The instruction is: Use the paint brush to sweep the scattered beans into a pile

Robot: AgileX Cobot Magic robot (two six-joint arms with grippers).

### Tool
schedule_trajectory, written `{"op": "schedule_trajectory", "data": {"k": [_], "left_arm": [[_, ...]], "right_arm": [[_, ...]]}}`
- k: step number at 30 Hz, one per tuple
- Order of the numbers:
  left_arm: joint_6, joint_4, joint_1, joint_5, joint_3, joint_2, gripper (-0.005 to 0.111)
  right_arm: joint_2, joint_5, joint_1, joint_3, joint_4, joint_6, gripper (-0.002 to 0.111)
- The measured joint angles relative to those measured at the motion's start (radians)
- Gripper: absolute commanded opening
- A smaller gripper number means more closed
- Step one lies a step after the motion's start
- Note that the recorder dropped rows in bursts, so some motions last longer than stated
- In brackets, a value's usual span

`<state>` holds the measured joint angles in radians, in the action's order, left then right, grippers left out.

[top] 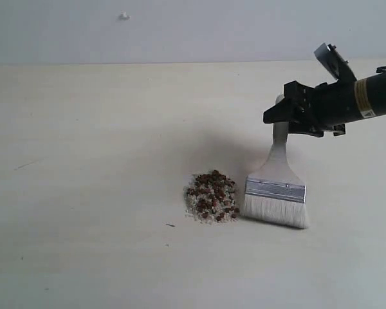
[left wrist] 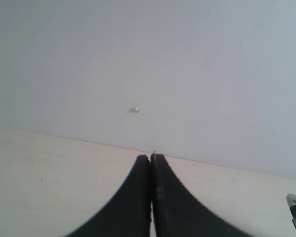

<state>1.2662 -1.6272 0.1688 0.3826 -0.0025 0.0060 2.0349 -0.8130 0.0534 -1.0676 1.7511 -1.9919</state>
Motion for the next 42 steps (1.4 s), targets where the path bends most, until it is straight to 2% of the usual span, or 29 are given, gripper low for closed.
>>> {"op": "schedule_trajectory", "data": {"k": [8, 10, 11, 12, 13, 16, 18, 19, 20, 21, 23, 27, 31, 35, 42], "left_arm": [[0.0, 0.0, 0.0, 0.0, 0.0, 0.0, 0.0], [0.0, 0.0, 0.0, 0.0, 0.0, 0.0, 0.0], [0.0, 0.0, 0.0, 0.0, 0.0, 0.0, 0.0], [0.0, 0.0, 0.0, 0.0, 0.0, 0.0, 0.0], [0.0, 0.0, 0.0, 0.0, 0.0, 0.0, 0.0], [0.0, 0.0, 0.0, 0.0, 0.0, 0.0, 0.0], [0.0, 0.0, 0.0, 0.0, 0.0, 0.0, 0.0], [0.0, 0.0, 0.0, 0.0, 0.0, 0.0, 0.0], [0.0, 0.0, 0.0, 0.0, 0.0, 0.0, 0.0], [0.0, 0.0, 0.0, 0.0, 0.0, 0.0, 0.0], [0.0, 0.0, 0.0, 0.0, 0.0, 0.0, 0.0], [0.0, 0.0, 0.0, 0.0, 0.0, 0.0, 0.0], [0.0, 0.0, 0.0, 0.0, 0.0, 0.0, 0.0], [0.0, 0.0, 0.0, 0.0, 0.0, 0.0, 0.0], [0.0, 0.0, 0.0, 0.0, 0.0, 0.0, 0.0]], "right_arm": [[-0.193, 0.074, 0.0, -0.001, 0.0, -0.004, 0.048], [-0.263, 0.098, 0.0, -0.001, 0.0, -0.004, 0.039], [-0.288, 0.103, 0.0, -0.001, 0.0, -0.004, 0.025], [-0.339, 0.113, 0.0, -0.001, 0.0, -0.009, 0.006], [-0.392, 0.131, 0.0, 0.002, 0.0, -0.017, 0.0], [-0.54, 0.232, 0.0, 0.069, -0.004, -0.011, 0.0], [-0.679, 0.317, 0.001, 0.186, -0.061, 0.104, 0.0], [-0.792, 0.354, 0.001, 0.307, -0.212, 0.273, 0.0], [-0.84, 0.362, 0.001, 0.375, -0.3, 0.362, 0.0], [-0.95, 0.366, 0.001, 0.502, -0.539, 0.587, 0.0], [-1.07, 0.353, 0.001, 0.625, -0.794, 0.837, 0.0], [-1.352, 0.339, 0.001, 0.851, -1.206, 1.155, 0.0], [-1.579, 0.352, 0.001, 0.969, -1.322, 1.249, 0.0], [-1.764, 0.474, 0.001, 1.028, -1.346, 1.266, 0.0], [-1.907, 0.666, 0.001, 1.062, -1.356, 1.186, 0.0]]}}
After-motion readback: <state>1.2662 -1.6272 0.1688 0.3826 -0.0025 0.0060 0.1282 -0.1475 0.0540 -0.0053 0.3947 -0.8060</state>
